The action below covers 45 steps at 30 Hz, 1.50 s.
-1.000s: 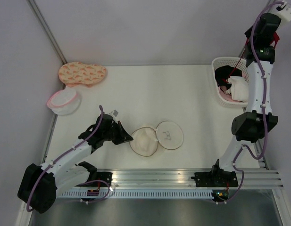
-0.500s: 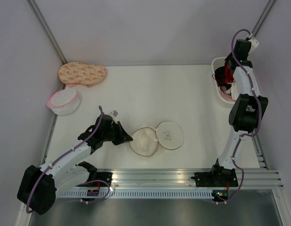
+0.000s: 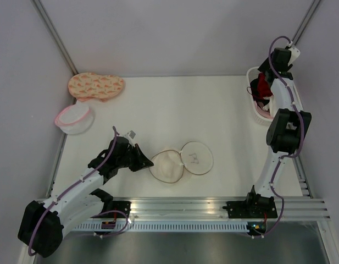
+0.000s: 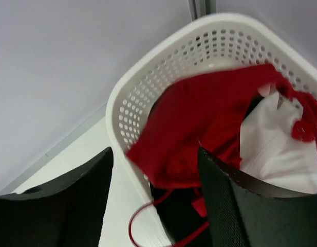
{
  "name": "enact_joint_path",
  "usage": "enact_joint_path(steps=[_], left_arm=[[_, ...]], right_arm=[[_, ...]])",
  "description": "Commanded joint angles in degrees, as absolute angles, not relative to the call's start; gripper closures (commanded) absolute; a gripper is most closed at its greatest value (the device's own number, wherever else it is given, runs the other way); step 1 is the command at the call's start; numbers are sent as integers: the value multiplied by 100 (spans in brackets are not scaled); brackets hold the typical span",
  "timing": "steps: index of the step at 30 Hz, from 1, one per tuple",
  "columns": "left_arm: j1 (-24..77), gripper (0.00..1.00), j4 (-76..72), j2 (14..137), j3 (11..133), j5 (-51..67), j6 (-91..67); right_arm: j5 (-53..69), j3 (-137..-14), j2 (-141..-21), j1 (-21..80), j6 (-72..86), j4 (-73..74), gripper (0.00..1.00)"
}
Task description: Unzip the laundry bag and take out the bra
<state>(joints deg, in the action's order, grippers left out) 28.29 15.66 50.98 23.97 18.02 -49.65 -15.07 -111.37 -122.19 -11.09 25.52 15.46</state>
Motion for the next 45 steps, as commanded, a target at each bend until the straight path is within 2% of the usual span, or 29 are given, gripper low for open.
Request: enact_joint_path(steps=[1, 4, 8, 12, 15, 21, 25, 29, 30, 33, 36, 45], left_arm=[[2821, 98, 1573, 5018, 2347, 1714, -5019], [2813, 98, 1512, 5054, 2329, 1714, -5045], [2813, 98, 1424, 5010, 2277, 1749, -5098], [2812, 98, 1389, 4843, 2233, 1644, -5177], [2821, 98, 1380, 4694, 2189, 1539, -5264], [2813, 98, 1538, 3809, 1995, 838, -5782], [2812, 98, 1871, 3130, 1854, 238, -6213], [2813, 98, 2144, 2795, 1881, 26, -6275], [2812, 98, 2197, 2778, 1890, 26, -6275], [2812, 98, 2276, 2839, 1925, 26, -6249], [2821, 98, 2276, 2874, 1872, 18, -6284], [2821, 98, 2268, 2900, 1863, 26, -6302]], right_arm=[[-1134, -10769, -11464, -1055, 2636, 1424, 26], [-1098, -10189, -10700, -766, 2532, 1459, 2], [-1055, -9310, -9539, -212, 2505, 1679, 2], [-817, -8413, -8029, 779, 2566, 1942, 2], [-676, -7274, -7150, 1508, 2881, 2100, 2], [-676, -5288, -5857, 2520, 3549, 2478, 2], [-764, -4264, -5450, 2970, 4147, 2435, 2], [-730, -3622, -5335, 3427, 4710, 2119, 12], [-738, -3473, -5370, 3576, 4781, 2066, 18], [-590, -3166, -5422, 3848, 5044, 1706, 28], [-274, -2823, -5606, 3894, 5334, 1005, 49], [-536, -2461, -6257, 3981, 5475, 624, 54]])
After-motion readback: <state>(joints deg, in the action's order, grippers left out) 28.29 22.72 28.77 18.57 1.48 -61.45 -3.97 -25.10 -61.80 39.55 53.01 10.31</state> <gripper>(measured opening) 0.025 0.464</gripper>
